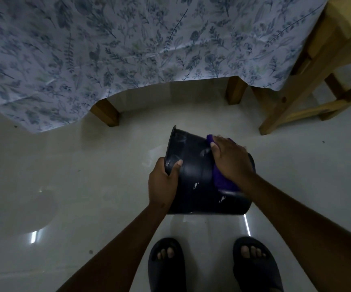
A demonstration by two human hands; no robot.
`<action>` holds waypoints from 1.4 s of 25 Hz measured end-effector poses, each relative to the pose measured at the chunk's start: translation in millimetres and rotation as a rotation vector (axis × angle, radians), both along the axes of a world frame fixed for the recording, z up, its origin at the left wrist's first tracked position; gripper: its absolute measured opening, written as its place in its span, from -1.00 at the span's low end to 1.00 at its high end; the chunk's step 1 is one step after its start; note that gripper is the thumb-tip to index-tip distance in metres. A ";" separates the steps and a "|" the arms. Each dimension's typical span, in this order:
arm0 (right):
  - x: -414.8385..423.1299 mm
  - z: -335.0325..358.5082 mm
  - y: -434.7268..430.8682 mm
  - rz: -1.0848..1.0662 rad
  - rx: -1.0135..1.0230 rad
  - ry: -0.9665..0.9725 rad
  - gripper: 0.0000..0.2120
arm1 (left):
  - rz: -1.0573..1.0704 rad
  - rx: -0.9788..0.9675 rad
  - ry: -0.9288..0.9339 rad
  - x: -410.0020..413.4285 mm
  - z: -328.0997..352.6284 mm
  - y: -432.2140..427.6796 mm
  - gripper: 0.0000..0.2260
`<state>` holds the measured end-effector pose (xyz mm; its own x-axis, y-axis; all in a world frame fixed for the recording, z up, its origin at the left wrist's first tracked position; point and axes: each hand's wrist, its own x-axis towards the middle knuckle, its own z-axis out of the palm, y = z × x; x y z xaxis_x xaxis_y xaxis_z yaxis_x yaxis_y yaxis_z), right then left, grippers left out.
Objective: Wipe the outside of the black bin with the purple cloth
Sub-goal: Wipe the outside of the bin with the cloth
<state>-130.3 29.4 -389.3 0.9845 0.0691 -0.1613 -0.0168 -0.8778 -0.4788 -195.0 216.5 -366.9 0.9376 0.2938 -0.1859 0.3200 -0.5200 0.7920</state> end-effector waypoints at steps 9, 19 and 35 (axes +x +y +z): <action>-10.9 -1.1 36.3 0.172 -0.050 -0.048 -0.53 | -0.020 0.070 0.008 1.2 -7.3 2.8 -0.81; -50.5 -5.8 34.4 0.199 -0.106 -0.126 -0.50 | -0.009 0.053 0.022 13.5 -8.3 -0.2 -0.71; -3.3 -4.5 18.5 0.059 0.013 -0.112 -0.50 | -0.233 0.215 0.219 126.8 -3.3 -9.6 -0.64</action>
